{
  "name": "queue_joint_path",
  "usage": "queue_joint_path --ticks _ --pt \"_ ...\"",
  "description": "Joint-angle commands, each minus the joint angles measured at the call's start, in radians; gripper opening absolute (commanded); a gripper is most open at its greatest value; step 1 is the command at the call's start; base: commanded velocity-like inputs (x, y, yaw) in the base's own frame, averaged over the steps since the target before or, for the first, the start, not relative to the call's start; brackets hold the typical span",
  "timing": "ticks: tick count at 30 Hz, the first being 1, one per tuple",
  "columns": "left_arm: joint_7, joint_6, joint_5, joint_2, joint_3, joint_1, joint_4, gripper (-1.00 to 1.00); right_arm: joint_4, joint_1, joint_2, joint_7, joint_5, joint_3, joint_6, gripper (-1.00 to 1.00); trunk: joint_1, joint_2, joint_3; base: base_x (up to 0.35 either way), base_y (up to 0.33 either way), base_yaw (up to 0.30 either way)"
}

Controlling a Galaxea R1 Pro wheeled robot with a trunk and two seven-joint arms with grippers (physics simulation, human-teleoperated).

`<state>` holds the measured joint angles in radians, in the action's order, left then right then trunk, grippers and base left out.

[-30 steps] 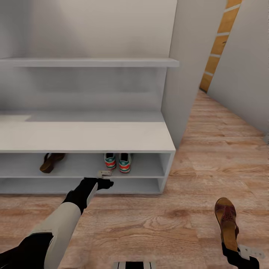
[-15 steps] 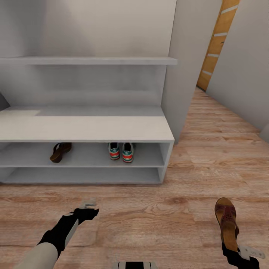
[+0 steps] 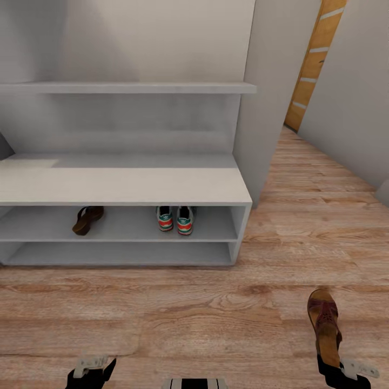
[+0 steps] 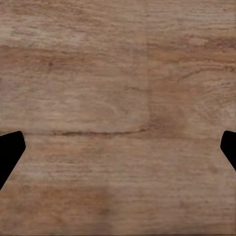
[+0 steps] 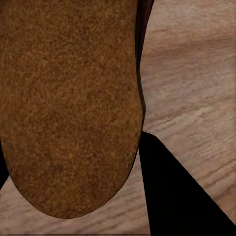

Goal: Pick up the two gym shoes and the two sandals from the corridor floor and place them onto the hallstand (shoe rack) in the corridor, making sure they are on the rack and not on the floor. Arrange them so the two gym shoes are next to each other and the two sandals are next to each other.

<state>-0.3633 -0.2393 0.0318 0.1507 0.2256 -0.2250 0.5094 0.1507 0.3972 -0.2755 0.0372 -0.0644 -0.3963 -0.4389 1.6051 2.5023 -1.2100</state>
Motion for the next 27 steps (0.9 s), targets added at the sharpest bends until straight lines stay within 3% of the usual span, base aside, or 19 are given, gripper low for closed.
queue_joint_path --ticks 1,10,27 --pt "-0.009 -0.004 0.005 0.000 0.007 0.007 -0.001 1.00 -0.006 0.001 0.000 0.004 -0.003 -0.009 -0.003 -1.00 0.000 0.000 -0.001 0.000 0.000 0.000" --pt "-0.003 -0.011 0.008 0.000 0.012 0.027 -0.002 1.00 -0.012 0.001 0.024 0.000 -0.002 -0.010 -0.006 -1.00 0.000 0.000 -0.001 -0.097 0.115 0.000" --pt "0.001 -0.012 0.007 0.000 0.012 0.027 -0.003 1.00 -0.013 0.001 0.024 0.001 -0.002 -0.010 -0.006 -1.00 0.000 0.000 -0.001 -0.170 0.277 0.000"
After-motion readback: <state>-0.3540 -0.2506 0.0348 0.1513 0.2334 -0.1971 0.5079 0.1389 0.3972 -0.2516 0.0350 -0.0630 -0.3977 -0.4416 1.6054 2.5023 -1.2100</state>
